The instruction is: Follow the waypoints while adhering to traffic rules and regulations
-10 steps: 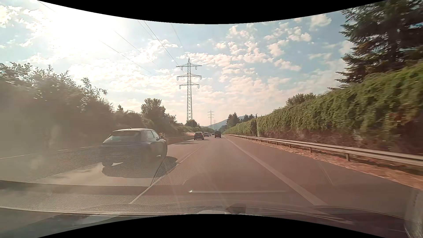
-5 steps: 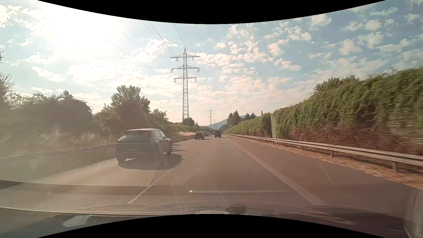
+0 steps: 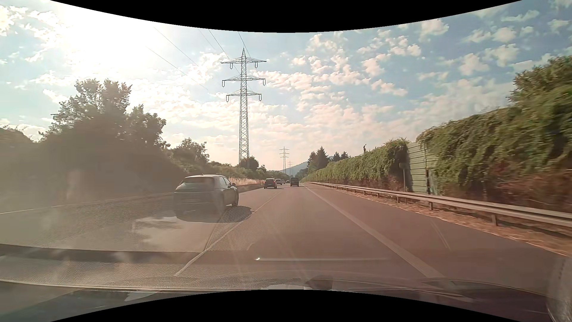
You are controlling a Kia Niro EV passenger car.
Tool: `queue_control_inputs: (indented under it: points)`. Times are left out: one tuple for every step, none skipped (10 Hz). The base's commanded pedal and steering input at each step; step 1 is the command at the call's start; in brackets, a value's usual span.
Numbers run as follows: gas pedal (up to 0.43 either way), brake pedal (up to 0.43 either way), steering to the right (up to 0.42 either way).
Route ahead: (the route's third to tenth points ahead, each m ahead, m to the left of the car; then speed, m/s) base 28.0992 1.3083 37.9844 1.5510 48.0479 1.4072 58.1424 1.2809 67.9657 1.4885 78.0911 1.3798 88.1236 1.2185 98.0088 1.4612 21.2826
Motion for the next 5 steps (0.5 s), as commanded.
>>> queue_control_inputs:
  points:
    - [0.177,0.0,0.0]
    - [0.177,0.0,0.0]
    - [0.177,0.0,0.0]
    - [0.177,0.0,0.0]
    - [0.177,0.0,0.0]
